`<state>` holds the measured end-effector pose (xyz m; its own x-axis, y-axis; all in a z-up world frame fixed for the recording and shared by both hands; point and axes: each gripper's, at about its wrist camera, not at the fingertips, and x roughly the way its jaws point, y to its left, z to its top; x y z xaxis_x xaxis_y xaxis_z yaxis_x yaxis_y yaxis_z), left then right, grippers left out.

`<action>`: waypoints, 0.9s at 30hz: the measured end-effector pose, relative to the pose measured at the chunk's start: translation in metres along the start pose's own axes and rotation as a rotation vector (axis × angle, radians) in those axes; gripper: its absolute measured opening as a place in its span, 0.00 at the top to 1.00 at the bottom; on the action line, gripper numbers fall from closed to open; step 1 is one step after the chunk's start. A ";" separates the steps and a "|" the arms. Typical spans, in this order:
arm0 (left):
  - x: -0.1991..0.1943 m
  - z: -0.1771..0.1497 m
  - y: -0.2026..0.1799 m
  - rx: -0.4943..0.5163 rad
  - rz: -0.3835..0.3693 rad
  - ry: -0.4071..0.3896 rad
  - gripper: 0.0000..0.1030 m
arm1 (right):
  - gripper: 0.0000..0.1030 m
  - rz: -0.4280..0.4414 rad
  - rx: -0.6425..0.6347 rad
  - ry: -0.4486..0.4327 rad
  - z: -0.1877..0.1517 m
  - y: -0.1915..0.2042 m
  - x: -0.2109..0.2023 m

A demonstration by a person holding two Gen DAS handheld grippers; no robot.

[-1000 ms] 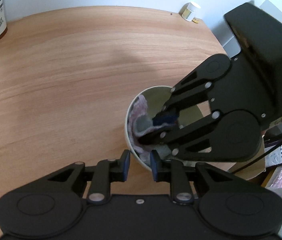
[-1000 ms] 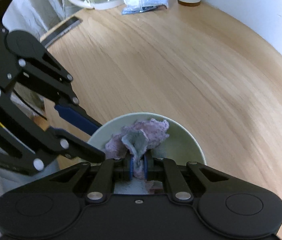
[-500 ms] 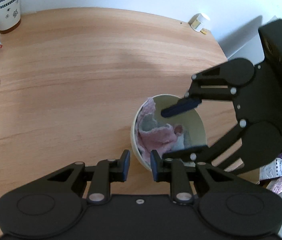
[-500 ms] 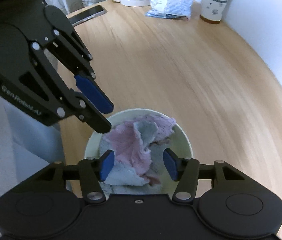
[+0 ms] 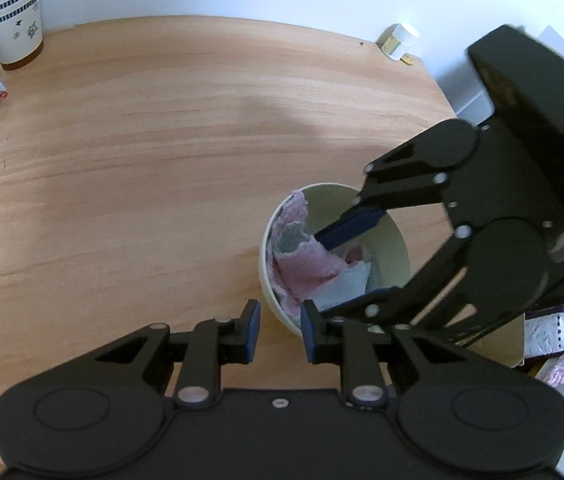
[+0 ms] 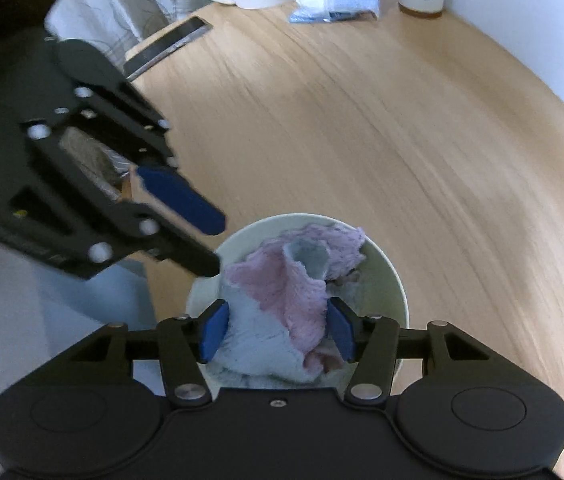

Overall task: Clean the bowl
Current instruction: 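Rub the cloth around the bowl bottom with the right tool while the left tool holds the rim, then wipe the inner wall with the cloth in the right tool while the left tool steadies the bowl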

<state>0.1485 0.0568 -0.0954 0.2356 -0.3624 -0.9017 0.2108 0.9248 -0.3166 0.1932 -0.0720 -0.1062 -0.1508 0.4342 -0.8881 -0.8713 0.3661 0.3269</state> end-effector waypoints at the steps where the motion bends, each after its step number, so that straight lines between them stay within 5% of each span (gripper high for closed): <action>1: 0.000 0.000 -0.001 0.006 0.006 0.001 0.80 | 0.46 -0.006 -0.009 -0.004 0.000 -0.001 0.002; 7: 0.004 -0.001 -0.005 -0.002 0.023 0.000 0.80 | 0.54 -0.086 -0.124 0.042 0.000 0.019 0.010; 11: 0.005 -0.003 -0.006 -0.027 0.031 -0.009 0.80 | 0.83 -0.116 -0.144 0.051 0.002 0.028 0.011; 23: 0.010 -0.001 -0.003 -0.019 0.019 -0.007 0.79 | 0.85 -0.270 -0.012 -0.139 -0.022 0.036 -0.042; 27: 0.018 0.006 -0.002 -0.009 0.011 0.001 0.79 | 0.85 -0.383 -0.036 -0.152 -0.026 0.051 -0.041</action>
<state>0.1580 0.0481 -0.1092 0.2366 -0.3522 -0.9055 0.1993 0.9298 -0.3096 0.1430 -0.0928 -0.0614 0.2559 0.3900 -0.8846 -0.8673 0.4967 -0.0319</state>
